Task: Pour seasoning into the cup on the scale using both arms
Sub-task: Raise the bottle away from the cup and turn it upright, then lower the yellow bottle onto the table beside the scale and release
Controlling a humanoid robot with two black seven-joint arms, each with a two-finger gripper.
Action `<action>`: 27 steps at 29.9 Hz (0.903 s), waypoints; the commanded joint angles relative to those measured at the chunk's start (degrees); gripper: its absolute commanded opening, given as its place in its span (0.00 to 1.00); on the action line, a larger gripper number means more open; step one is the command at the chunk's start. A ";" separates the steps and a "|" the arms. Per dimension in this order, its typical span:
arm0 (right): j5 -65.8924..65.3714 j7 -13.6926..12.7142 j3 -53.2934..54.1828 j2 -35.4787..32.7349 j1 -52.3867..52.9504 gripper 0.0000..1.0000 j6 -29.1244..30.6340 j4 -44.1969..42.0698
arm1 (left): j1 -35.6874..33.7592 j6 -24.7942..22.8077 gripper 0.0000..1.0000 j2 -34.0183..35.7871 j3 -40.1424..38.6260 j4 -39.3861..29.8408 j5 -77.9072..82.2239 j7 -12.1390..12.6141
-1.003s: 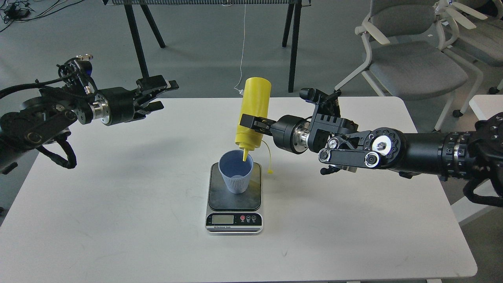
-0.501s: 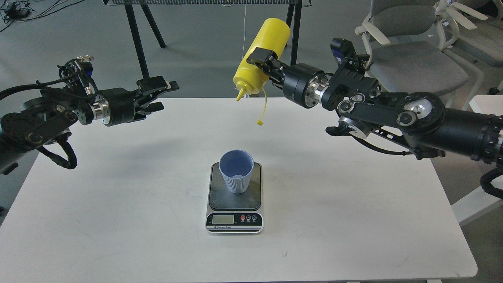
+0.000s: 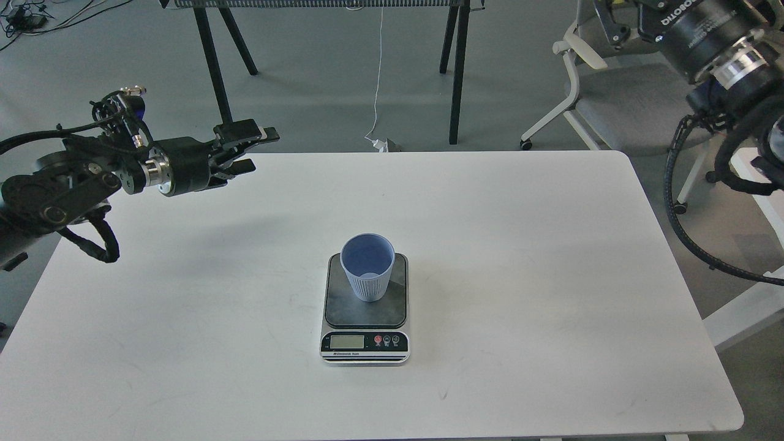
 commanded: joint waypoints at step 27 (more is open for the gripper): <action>8.25 0.44 1.05 12.97 -38.33 0.05 2.19 0.56 | 0.17 0.00 0.99 -0.82 0.26 -0.04 0.08 0.00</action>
